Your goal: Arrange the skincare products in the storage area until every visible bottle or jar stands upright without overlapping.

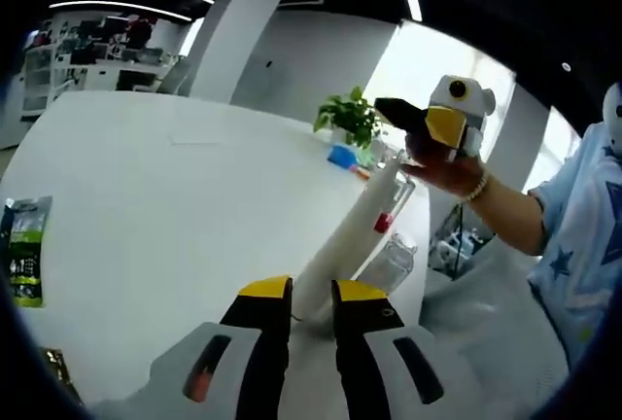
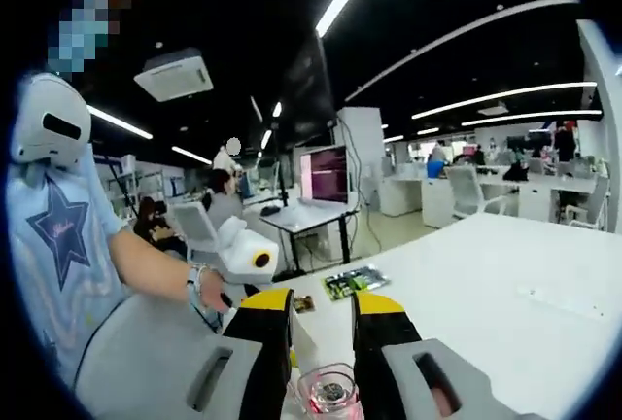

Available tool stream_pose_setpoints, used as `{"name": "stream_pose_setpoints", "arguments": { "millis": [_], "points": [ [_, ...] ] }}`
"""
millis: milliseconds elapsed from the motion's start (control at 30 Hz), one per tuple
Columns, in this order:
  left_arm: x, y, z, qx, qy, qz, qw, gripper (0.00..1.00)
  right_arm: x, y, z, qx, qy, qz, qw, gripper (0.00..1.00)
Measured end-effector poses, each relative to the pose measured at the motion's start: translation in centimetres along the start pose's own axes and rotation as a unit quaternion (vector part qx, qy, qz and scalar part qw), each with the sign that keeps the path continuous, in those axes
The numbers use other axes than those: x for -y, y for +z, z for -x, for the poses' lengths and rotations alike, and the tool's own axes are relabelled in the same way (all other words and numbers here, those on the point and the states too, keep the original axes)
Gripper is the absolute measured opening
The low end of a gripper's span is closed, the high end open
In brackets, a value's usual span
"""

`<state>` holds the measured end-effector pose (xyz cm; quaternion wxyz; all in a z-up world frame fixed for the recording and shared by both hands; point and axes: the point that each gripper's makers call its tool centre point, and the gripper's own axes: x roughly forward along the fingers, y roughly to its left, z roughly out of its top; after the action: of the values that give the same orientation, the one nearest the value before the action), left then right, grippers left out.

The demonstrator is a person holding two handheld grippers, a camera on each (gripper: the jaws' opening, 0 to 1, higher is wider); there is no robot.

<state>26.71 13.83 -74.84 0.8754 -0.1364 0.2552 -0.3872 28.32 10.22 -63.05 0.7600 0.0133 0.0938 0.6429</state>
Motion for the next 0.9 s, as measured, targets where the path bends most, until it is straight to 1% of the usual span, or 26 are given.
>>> {"name": "stream_pose_setpoints", "arguments": {
  "millis": [167,400,467,567,700,767,900],
  "points": [
    [0.2,0.0,-0.1,0.0,-0.004,-0.003,1.0,0.12,0.1,0.4,0.1,0.011,-0.004,-0.009,0.9999,0.17],
    [0.4,0.0,-0.1,-0.002,-0.004,-0.006,1.0,0.11,0.8,0.8,0.3,0.017,-0.015,-0.018,0.9996,0.14],
    [0.3,-0.1,-0.1,-0.003,-0.002,-0.008,1.0,0.11,0.9,0.7,0.2,0.012,-0.019,-0.016,0.9996,0.13],
    [0.2,0.0,-0.1,-0.004,0.002,-0.012,0.9999,0.11,1.0,0.1,0.1,-0.007,-0.028,-0.004,0.9996,0.12],
    [0.3,0.1,-0.1,-0.002,0.003,-0.015,0.9999,0.11,0.9,-0.4,-0.2,-0.021,-0.03,-0.002,0.9993,0.1],
    [0.4,0.0,-0.2,-0.004,0.004,-0.018,0.9998,0.1,0.9,-0.8,-0.2,-0.035,-0.033,0.011,0.9988,0.09],
    [0.6,-0.2,-0.4,-0.009,0.002,-0.025,0.9996,0.1,0.9,-0.8,-0.1,-0.036,-0.031,0.013,0.9988,0.06]
  ]
}}
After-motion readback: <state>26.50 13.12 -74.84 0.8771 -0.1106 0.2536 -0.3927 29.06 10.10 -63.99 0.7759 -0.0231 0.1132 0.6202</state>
